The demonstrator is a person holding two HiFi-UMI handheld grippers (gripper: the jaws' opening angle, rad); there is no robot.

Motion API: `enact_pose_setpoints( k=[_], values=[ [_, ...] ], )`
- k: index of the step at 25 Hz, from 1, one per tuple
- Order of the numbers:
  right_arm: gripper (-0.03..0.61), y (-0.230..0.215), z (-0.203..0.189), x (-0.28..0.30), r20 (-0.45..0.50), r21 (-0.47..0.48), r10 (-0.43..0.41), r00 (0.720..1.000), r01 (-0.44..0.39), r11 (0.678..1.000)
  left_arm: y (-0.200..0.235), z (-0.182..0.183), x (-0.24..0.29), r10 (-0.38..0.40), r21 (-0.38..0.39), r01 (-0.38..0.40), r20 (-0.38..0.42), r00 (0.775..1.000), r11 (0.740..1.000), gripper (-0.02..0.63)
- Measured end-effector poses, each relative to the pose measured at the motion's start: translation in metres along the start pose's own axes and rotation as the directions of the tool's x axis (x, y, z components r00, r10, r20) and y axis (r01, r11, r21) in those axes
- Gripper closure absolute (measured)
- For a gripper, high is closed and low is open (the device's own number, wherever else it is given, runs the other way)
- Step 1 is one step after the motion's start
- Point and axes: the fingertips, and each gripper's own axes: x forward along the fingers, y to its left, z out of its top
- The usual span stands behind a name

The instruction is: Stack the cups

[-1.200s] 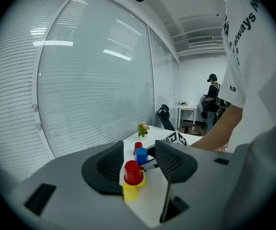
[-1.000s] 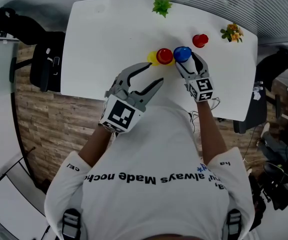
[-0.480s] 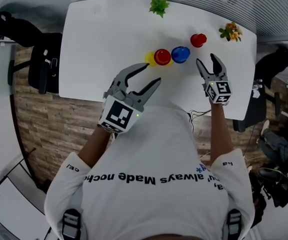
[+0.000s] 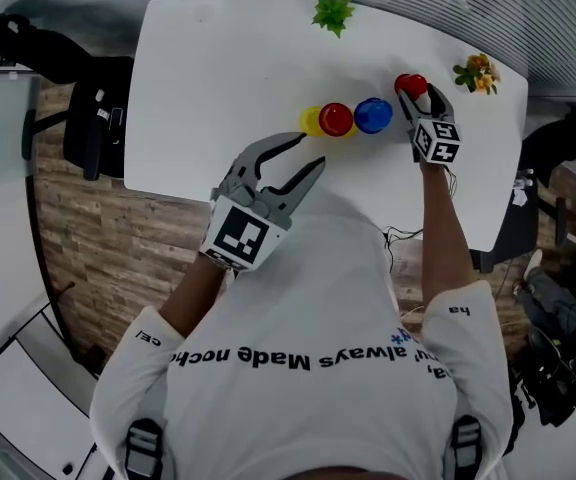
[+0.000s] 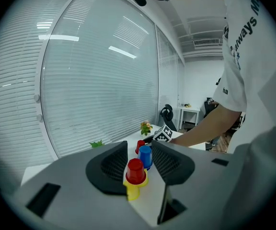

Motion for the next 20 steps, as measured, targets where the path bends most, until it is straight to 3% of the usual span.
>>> enact_pose_setpoints(
  k=[11,20],
  values=[
    [0.307,0.004,0.008,0.015,-0.009,-0.016,0.002,1.000,-0.002,1.000,0.007,-0.005,-0.003,0.028,-0.026,-0.029,-0.008,1.000,0.999,0.449],
    [0.308,0.042,0.084,-0.057,0.050,-0.145,0.045,0.998,-0.037,0.989,-0.002,-0.003,-0.008,0.020,-0.016,-0.020,0.009,1.000,1.000,0.451]
  ],
)
